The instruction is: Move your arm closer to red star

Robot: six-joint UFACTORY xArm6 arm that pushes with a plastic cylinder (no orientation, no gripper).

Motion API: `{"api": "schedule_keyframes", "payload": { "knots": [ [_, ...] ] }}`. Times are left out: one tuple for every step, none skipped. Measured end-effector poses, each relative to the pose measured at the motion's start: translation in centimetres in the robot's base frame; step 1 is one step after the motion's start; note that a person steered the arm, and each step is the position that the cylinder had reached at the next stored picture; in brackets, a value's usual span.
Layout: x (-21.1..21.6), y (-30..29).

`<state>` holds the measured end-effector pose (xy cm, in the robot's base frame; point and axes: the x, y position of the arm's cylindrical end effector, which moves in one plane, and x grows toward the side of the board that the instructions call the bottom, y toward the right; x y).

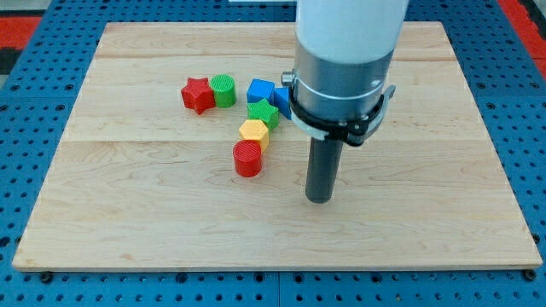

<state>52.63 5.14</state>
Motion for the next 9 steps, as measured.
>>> {"api": "schedule_keyframes", "payload": {
  "knots": [
    [-1.7,0.0],
    [-1.9,0.0],
    [-1.9,0.0],
    [-1.8,-0.3],
    [0.3,-5.6],
    [0.5,-13.9],
    [-1.6,-20.6],
    [-5.5,-23.1],
    [-9.6,-23.1]
  ]
}}
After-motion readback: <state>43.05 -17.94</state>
